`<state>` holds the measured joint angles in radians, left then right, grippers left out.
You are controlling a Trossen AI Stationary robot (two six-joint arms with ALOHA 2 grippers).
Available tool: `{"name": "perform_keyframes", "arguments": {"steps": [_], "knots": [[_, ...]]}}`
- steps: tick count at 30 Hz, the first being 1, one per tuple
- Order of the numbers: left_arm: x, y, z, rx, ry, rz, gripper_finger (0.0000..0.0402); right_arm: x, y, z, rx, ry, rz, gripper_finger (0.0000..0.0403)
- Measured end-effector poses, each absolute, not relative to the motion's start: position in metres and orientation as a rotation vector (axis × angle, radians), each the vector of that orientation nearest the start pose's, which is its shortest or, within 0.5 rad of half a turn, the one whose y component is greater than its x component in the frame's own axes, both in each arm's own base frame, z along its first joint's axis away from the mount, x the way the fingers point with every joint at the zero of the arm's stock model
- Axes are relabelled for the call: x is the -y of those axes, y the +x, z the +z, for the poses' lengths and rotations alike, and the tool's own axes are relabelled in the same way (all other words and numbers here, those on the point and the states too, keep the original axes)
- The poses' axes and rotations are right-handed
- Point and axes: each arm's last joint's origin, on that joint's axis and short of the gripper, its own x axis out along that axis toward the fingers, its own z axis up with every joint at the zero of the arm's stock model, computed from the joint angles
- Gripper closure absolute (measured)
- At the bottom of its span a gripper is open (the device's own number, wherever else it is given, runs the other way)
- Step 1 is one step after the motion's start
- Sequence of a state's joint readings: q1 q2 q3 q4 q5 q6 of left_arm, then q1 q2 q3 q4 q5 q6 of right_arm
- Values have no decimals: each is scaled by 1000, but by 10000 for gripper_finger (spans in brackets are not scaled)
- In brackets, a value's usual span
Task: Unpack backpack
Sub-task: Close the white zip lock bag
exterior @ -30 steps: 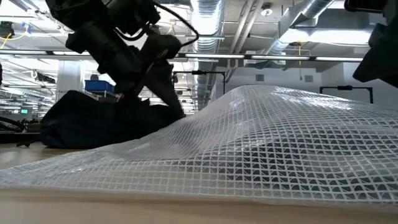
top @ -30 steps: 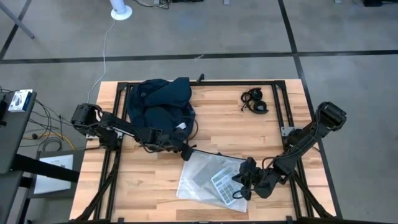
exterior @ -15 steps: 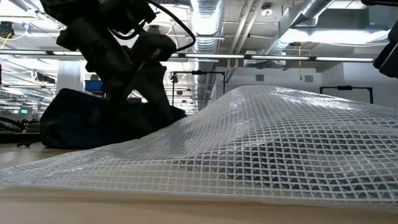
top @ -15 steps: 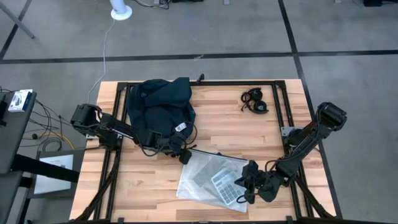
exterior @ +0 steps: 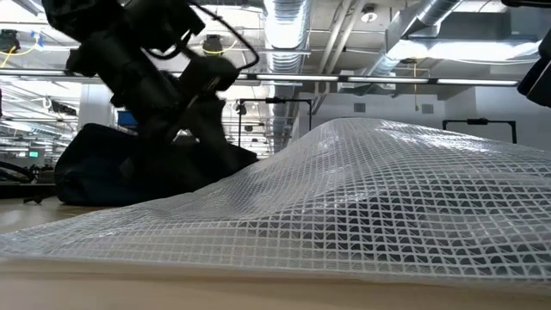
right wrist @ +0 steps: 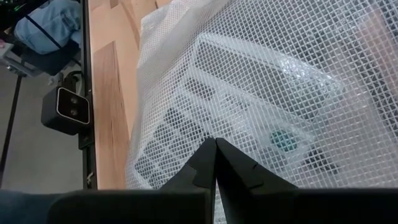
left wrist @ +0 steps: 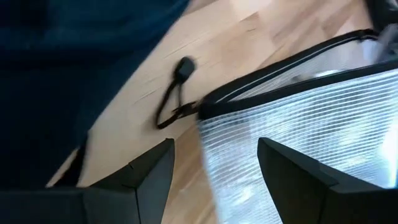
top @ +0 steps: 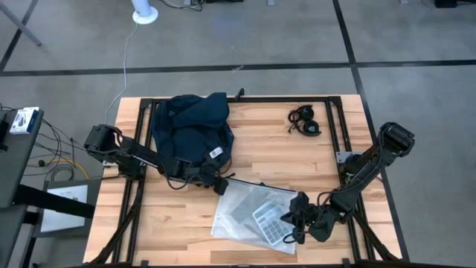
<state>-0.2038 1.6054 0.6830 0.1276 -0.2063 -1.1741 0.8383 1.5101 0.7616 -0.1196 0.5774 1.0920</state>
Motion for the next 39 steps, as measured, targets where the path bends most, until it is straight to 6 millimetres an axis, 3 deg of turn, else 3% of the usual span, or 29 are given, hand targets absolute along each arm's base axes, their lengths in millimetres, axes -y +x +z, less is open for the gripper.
{"name": "perform_keyframes", "arguments": {"steps": [12, 22, 30, 34, 39], "knots": [[56, 284, 136, -664, -980, 459, 183, -200, 202, 174, -688, 483, -136, 403], [59, 303, 112, -601, -1003, 392, 183, -199, 203, 174, -687, 485, -141, 403], [60, 304, 110, -613, -966, 365, 189, -197, 205, 174, -684, 494, -150, 403], [62, 304, 110, -614, -926, 338, 234, -197, 205, 174, -684, 505, -155, 403], [64, 306, 112, -599, -865, 286, 357, -197, 205, 174, -683, 520, -160, 403]]}}
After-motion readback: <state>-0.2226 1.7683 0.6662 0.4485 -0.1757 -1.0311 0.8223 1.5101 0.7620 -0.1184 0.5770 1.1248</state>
